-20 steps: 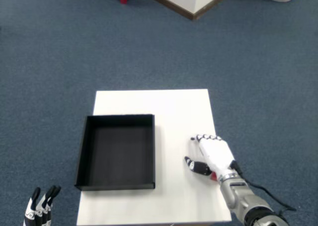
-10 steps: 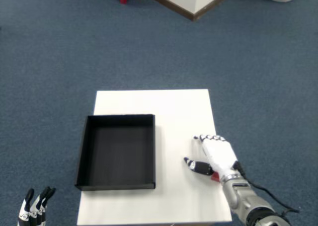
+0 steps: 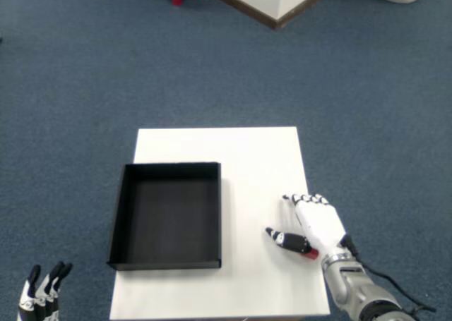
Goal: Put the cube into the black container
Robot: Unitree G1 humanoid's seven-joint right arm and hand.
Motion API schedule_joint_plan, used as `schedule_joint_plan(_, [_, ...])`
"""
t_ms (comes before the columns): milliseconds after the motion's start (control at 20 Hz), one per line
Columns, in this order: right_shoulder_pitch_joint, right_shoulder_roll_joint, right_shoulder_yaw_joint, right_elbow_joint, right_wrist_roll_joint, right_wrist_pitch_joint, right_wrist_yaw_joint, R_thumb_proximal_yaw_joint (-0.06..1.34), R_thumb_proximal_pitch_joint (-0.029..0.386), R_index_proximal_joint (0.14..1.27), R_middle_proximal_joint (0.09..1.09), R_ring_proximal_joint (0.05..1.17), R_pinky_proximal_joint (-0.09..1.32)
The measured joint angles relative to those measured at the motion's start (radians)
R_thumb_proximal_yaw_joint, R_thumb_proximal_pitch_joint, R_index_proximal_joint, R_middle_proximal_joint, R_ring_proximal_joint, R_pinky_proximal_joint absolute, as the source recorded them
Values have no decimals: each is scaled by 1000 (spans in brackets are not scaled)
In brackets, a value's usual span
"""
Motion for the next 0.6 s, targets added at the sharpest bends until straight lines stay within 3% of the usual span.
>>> schedule_joint_plan(600, [41, -35, 0, 4, 0, -57, -37, 553, -11, 271, 218, 215, 74])
